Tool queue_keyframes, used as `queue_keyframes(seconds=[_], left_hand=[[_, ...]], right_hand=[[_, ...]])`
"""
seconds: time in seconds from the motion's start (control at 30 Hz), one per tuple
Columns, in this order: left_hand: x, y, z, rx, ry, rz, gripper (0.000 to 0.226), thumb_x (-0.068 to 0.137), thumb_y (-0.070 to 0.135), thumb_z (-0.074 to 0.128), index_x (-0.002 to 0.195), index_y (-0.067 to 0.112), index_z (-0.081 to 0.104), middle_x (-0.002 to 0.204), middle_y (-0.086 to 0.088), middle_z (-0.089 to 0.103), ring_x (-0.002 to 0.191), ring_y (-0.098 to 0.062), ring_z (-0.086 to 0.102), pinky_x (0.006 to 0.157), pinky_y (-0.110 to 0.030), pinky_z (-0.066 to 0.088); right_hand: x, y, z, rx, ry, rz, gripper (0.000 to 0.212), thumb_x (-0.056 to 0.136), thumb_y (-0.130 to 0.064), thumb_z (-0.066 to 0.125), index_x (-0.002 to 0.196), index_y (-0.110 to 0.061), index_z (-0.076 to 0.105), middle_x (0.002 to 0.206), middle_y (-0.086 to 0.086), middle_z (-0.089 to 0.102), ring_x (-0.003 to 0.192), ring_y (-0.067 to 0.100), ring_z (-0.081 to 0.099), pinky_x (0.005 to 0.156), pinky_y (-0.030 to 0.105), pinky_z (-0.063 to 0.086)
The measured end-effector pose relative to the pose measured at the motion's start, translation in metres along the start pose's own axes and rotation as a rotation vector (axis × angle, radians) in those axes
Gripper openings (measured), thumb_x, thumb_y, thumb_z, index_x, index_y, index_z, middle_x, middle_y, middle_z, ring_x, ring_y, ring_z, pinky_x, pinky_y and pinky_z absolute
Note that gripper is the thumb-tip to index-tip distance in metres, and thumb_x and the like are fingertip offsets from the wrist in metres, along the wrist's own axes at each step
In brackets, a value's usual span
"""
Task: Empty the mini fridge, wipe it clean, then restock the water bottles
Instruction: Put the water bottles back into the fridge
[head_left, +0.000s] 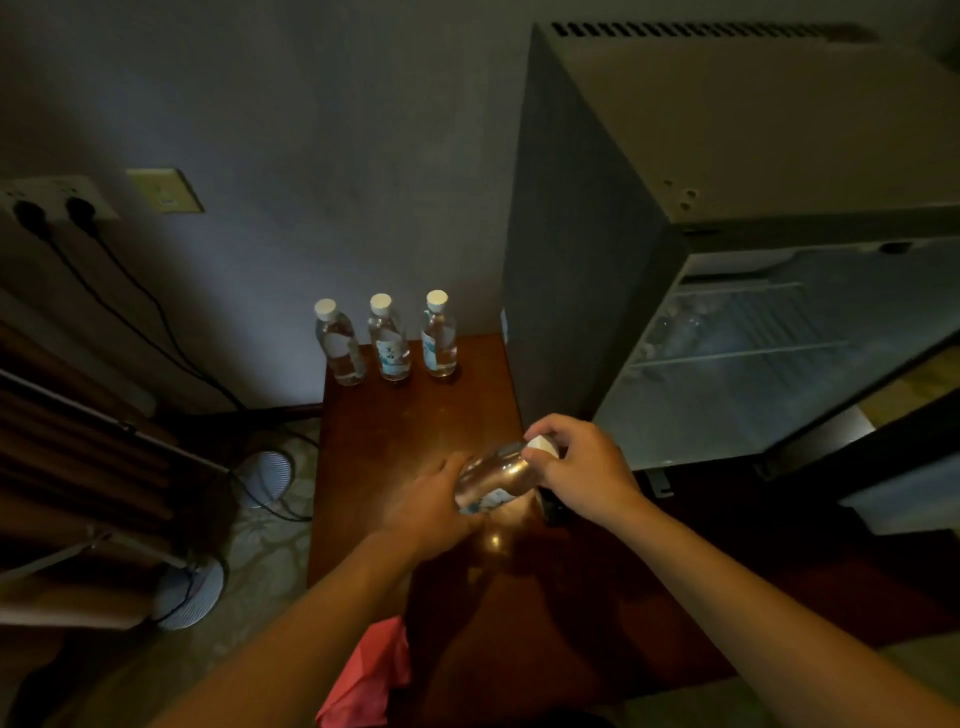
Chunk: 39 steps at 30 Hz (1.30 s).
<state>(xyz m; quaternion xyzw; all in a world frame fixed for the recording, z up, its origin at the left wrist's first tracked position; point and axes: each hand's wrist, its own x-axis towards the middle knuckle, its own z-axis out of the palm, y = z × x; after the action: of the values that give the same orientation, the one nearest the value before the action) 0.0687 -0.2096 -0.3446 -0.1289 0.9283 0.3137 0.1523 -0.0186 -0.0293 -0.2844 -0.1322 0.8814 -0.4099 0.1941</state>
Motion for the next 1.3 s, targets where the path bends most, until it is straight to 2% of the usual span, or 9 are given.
queue_keyframes(seconds=[0.23, 0.37, 0.57, 0.67, 0.77, 0.87, 0.97, 1.13, 1.3], left_hand=[[0.009, 0.039, 0.024, -0.049, 0.018, 0.06, 0.08, 0.075, 0.048, 0.08, 0.142, 0.037, 0.036, 0.128, 0.007, 0.049, 0.109, -0.013, 0.052, 0.084, -0.029, 0.047], [0.013, 0.062, 0.038, -0.085, 0.008, 0.077, 0.075, 0.075, 0.05, 0.078, 0.139, 0.041, 0.04, 0.121, 0.009, 0.051, 0.105, -0.012, 0.055, 0.083, -0.028, 0.051], [0.028, 0.107, 0.056, -0.184, 0.006, 0.07, 0.062, 0.074, 0.048, 0.078, 0.127, 0.042, 0.047, 0.119, 0.013, 0.055, 0.1, -0.007, 0.06, 0.082, -0.031, 0.058], [0.036, 0.13, 0.061, -0.2, 0.011, 0.084, 0.057, 0.07, 0.059, 0.077, 0.12, 0.049, 0.05, 0.113, 0.016, 0.062, 0.096, -0.003, 0.064, 0.08, -0.029, 0.059], [0.041, 0.145, 0.064, -0.25, 0.006, 0.047, 0.062, 0.076, 0.045, 0.081, 0.128, 0.044, 0.047, 0.115, 0.014, 0.064, 0.098, -0.004, 0.065, 0.081, -0.027, 0.059], [0.041, 0.152, 0.062, -0.191, 0.065, 0.042, 0.061, 0.084, 0.046, 0.075, 0.136, 0.035, 0.045, 0.118, 0.017, 0.059, 0.102, -0.005, 0.063, 0.081, -0.021, 0.054], [0.04, 0.147, 0.06, -0.076, 0.128, -0.005, 0.038, 0.093, 0.043, 0.064, 0.126, 0.028, 0.056, 0.112, 0.011, 0.065, 0.094, -0.007, 0.065, 0.079, -0.027, 0.057], [0.028, 0.132, 0.058, -0.072, 0.288, -0.153, 0.012, 0.097, 0.031, 0.059, 0.109, 0.029, 0.061, 0.1, 0.015, 0.065, 0.077, 0.003, 0.061, 0.068, -0.019, 0.054], [0.028, 0.132, 0.048, -0.053, 0.395, -0.179, 0.022, 0.097, 0.041, 0.057, 0.116, 0.031, 0.056, 0.104, 0.013, 0.063, 0.084, -0.001, 0.062, 0.072, -0.026, 0.057]], right_hand=[[-0.013, 0.028, -0.038, 0.236, 0.105, 0.015, 0.016, 0.077, -0.038, 0.077, 0.087, -0.046, 0.067, 0.093, -0.013, 0.069, 0.087, 0.008, 0.067, 0.076, 0.04, 0.06], [-0.017, 0.05, -0.061, 0.513, 0.068, 0.073, 0.033, 0.078, -0.023, 0.081, 0.102, -0.035, 0.064, 0.106, -0.001, 0.069, 0.092, 0.016, 0.069, 0.063, 0.03, 0.058], [-0.023, 0.09, -0.062, 0.608, -0.135, 0.173, 0.052, 0.074, -0.023, 0.084, 0.116, -0.034, 0.056, 0.111, -0.003, 0.07, 0.1, 0.013, 0.069, 0.089, 0.039, 0.057], [-0.019, 0.1, -0.07, 0.684, -0.113, 0.148, 0.052, 0.072, -0.024, 0.083, 0.118, -0.027, 0.059, 0.111, 0.001, 0.072, 0.103, 0.017, 0.069, 0.09, 0.044, 0.056], [-0.009, 0.108, -0.087, 0.695, -0.052, 0.157, 0.043, 0.077, -0.01, 0.08, 0.115, -0.019, 0.062, 0.109, 0.005, 0.072, 0.098, 0.018, 0.071, 0.083, 0.038, 0.059], [0.002, 0.127, -0.099, 0.599, 0.018, 0.149, 0.042, 0.075, -0.012, 0.082, 0.111, -0.022, 0.063, 0.107, 0.0, 0.072, 0.097, 0.015, 0.07, 0.086, 0.037, 0.058], [0.017, 0.153, -0.112, 0.374, 0.105, 0.136, 0.045, 0.072, -0.02, 0.085, 0.111, -0.02, 0.061, 0.103, -0.006, 0.07, 0.095, 0.012, 0.067, 0.083, 0.029, 0.053], [0.042, 0.184, -0.142, 0.247, 0.211, 0.181, 0.048, 0.071, -0.028, 0.085, 0.108, -0.017, 0.058, 0.104, 0.002, 0.068, 0.095, 0.021, 0.065, 0.085, 0.037, 0.052], [0.057, 0.204, -0.169, 0.216, 0.306, 0.176, 0.048, 0.074, -0.029, 0.082, 0.112, -0.016, 0.056, 0.102, 0.002, 0.066, 0.093, 0.022, 0.063, 0.081, 0.035, 0.05]])
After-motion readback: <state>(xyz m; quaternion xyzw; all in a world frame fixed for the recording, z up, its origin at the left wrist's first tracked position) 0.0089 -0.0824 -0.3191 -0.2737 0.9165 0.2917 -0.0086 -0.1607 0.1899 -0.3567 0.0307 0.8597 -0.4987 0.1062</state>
